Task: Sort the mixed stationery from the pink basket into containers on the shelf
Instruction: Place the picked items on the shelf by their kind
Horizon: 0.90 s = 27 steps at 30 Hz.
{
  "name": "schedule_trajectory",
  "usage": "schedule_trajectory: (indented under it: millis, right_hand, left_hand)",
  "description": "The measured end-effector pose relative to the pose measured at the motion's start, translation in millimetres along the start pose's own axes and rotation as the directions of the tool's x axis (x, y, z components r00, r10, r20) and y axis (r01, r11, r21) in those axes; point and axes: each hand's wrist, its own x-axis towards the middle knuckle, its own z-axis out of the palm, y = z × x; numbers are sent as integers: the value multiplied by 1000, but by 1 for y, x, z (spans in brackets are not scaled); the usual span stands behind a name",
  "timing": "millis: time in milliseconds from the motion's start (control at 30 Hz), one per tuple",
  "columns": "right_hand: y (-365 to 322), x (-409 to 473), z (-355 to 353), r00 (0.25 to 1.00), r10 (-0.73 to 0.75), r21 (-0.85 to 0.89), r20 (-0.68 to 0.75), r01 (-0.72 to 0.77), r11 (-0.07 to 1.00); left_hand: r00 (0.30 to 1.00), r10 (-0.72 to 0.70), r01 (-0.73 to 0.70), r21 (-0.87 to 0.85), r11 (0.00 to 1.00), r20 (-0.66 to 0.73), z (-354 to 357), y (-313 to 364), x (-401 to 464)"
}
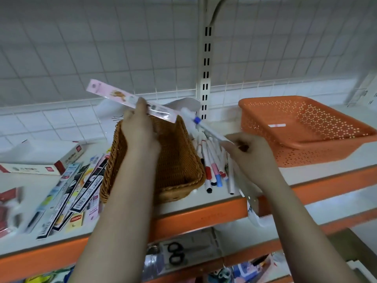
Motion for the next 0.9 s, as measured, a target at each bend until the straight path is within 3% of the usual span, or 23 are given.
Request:
schedule_trajectory:
  millis: [100,200,267,400,500,533,567,600,633,667,700,733,767,900]
  right_hand:
    - [26,3,11,988,153,-160,-18,-154,975]
    - [22,10,25,986,160,-381,-38,-162,910]
    - [0,14,31,996,61,-429,-59,-81,900]
    - [-59,8,60,960,-274,-243,63,282,928]
    - [-92,-2,91,904,-365,-150,223,402,903]
    - [-100,-6,102,887,-371,-122,274,415,902]
    - [-108,-12,113,870,-379,-85,317,423,902]
    - [-115,-18,124,851,-388,-41,353,428,903]
    - [-122,-25,138,831,-394,13,392,424,906]
    - [-129,-34,154,809,-396,67,434,410,910]
    - [-135,-44,171,783,-393,119,482,386,915]
    - [-141,-54,188,758,-389,160,524,361,919]
    - [-147,-65,207,739,-387,188,551,343,921]
    - [-178,-108,280,722,-397,273,567,290,917]
  left_hand:
    - [996,85,-93,325,941,38,-34,15,2]
    - [992,79,-125,607,784,103,-67,17,-8]
    - [986,149,-162,704,691,80,-87,21,-15]
    - [957,284,-117,827,550,-54,-130,30,-7]
    - [978,191,20,946,324,-86,-156,29,9]
    - [981,174,32,949,312,-91,-164,30,12]
    - [979,174,35,931,364,-105,-169,34,12]
    - [974,176,36,865,501,-143,-174,40,10]
    - [971,126,53,702,710,-201,-180,48,8]
    - [972,0,104,434,895,-234,-186,57,4]
    - [971,-128,156,123,980,-204,-194,65,-1]
    - [968,-200,181,-132,975,-150,-206,71,-6]
    - [965,-238,199,-284,938,-109,-219,75,-9]
    - [966,-251,209,-407,889,-53,-286,105,-21]
